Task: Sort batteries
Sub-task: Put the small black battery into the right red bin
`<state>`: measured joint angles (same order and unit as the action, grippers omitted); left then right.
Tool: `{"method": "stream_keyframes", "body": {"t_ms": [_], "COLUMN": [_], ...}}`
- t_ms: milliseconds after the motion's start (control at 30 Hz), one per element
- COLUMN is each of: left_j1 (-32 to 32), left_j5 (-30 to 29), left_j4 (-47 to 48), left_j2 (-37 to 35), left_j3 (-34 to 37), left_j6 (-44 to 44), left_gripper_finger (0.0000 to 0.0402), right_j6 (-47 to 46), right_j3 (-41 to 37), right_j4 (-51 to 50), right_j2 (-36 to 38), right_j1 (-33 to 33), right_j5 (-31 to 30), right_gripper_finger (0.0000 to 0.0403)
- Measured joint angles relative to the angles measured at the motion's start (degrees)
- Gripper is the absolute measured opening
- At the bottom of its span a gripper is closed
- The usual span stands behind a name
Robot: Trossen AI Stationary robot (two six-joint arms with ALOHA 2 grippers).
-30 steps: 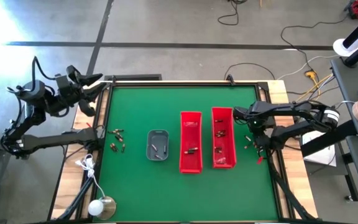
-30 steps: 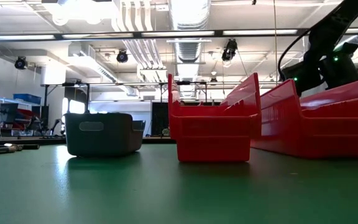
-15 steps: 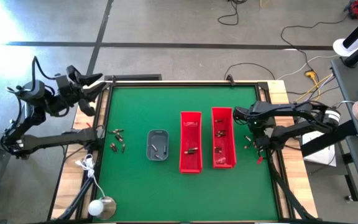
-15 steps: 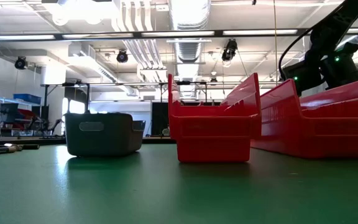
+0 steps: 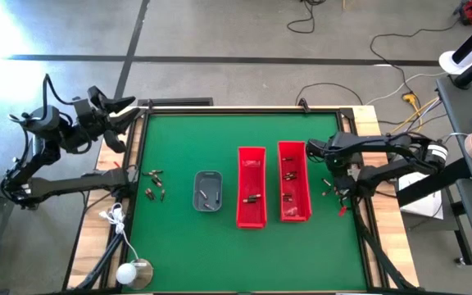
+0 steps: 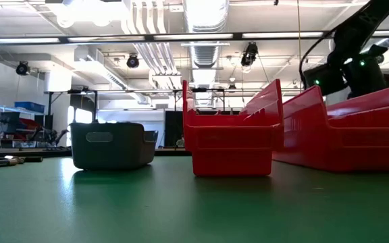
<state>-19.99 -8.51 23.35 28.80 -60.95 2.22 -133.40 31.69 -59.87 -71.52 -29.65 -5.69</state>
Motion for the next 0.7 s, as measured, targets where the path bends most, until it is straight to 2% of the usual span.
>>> {"method": "stream_keyframes", "body": {"t_ms": [300, 433, 467, 533, 600, 633, 700], "left_j1": [0.0, 0.02, 0.01, 0.01, 0.0, 0.0, 0.0], "left_j5": [0.02, 0.02, 0.02, 0.03, 0.03, 0.04, 0.04], "left_j4": [0.48, 0.66, 0.68, 0.7, 0.7, 0.69, 0.64], "left_j2": [0.0, 0.0, 0.0, 0.0, 0.0, 0.07, 0.15], "left_j3": [0.0, 0.0, 0.0, 0.0, 0.0, 0.0, 0.0], "left_j6": [0.0, 0.17, 0.26, 0.63, 1.34, 1.7, 1.84], "left_gripper_finger": [0.0151, 0.0151, 0.0151, 0.0151, 0.0151, 0.0151, 0.0151], "right_j6": [2.38, 6.76, 10.47, 23.82, 40.64, 50.3, 69.29], "right_j3": [9.54, 16.46, 18.24, 22.09, 25.36, 26.8, 29.82], "right_j4": [-4.09, -5.31, -5.06, -2.13, 1.64, 3.68, 7.17], "right_j2": [1.55, 1.61, 1.61, 1.52, 1.06, 0.74, -0.09], "right_j1": [0.0, 0.0, 0.0, 0.02, 0.35, 0.88, 2.88], "right_j5": [-8.71, -16.39, -18.81, -22.35, -22.25, -20.37, -12.93], "right_gripper_finger": [0.0034, 0.0034, 0.0034, 0.0034, 0.0034, 0.0034, 0.0034]}}
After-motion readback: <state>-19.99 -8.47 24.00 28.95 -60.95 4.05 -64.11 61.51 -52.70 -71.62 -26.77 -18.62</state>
